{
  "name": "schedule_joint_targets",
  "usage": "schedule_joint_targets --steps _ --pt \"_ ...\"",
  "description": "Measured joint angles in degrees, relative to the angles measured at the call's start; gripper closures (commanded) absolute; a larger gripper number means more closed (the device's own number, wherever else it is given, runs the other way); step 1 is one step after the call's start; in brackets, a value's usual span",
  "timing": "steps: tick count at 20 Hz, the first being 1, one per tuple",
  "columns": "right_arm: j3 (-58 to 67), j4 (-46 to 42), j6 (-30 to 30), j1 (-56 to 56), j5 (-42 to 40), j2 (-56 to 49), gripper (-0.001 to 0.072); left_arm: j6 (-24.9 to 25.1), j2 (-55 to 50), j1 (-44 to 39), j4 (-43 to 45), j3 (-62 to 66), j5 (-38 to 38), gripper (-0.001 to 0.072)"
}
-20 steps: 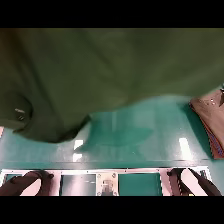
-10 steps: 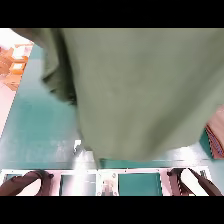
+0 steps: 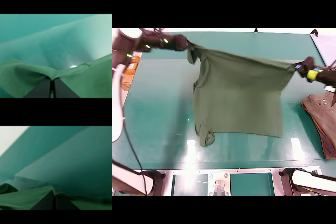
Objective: Fold the shirts.
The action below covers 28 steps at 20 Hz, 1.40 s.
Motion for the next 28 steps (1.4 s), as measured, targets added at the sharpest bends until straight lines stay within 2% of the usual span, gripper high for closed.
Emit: schedule_joint_targets --steps 2,3,4,5,8,12,13,15,19,24,26,27,28 --pt "1.7 0.1 -0.7 1.4 -1.9 -5.4 0.0699 1.2 -4.0 0.0 -3.0 -0.1 0.5 0.0682" --pt "2.6 0.2 -0.9 1.9 -2.5 -7.5 0.0635 1.6 -5.2 0.0 -4.0 -0.1 0.5 0.0669" --pt "3.2 0.2 -1.0 2.3 -2.9 -9.1 0.0477 1.7 -6.1 0.0 -4.6 -0.1 0.5 0.0345" --pt "3.7 0.2 -1.2 2.3 -3.1 -10.1 0.0383 1.7 -6.7 0.2 -5.0 0.0 0.2 0.0062" --pt "5.2 0.2 -1.3 0.3 0.1 -11.7 0.0384 -0.9 -7.7 2.3 -5.7 1.6 -4.1 0.0061" --pt "5.7 -2.9 0.4 -5.8 12.3 -11.6 0.0384 -6.5 -8.0 9.2 -5.9 4.9 -17.8 0.0062" --pt "5.2 -5.5 1.8 -7.4 15.9 -11.2 0.0383 -7.8 -8.0 10.8 -5.8 5.2 -21.5 0.0062" --pt "3.0 -12.5 5.4 -10.3 22.5 -9.9 0.0382 -10.2 -7.9 13.5 -5.9 5.1 -28.4 0.0162" --pt "-3.7 -28.1 12.0 -15.5 31.2 -5.6 0.0331 -12.7 -7.9 15.5 -6.0 2.1 -38.2 0.0162" --pt "-14.2 -37.4 15.1 -16.4 33.0 -3.4 0.0347 -13.1 -5.5 16.2 -5.8 -7.2 -42.6 0.0163" --pt "-17.3 -38.2 15.1 -15.1 32.2 -3.4 0.0428 -11.9 -2.6 16.3 -4.4 -13.8 -42.4 0.0163" --pt "-18.5 -38.0 14.8 -14.3 31.7 -3.5 0.0436 -11.2 -1.0 16.4 -3.1 -17.5 -41.7 0.0163" --pt "-19.4 -37.1 14.2 -13.3 31.5 -3.7 0.0488 -10.4 0.8 16.4 -1.7 -21.4 -40.5 0.0163"
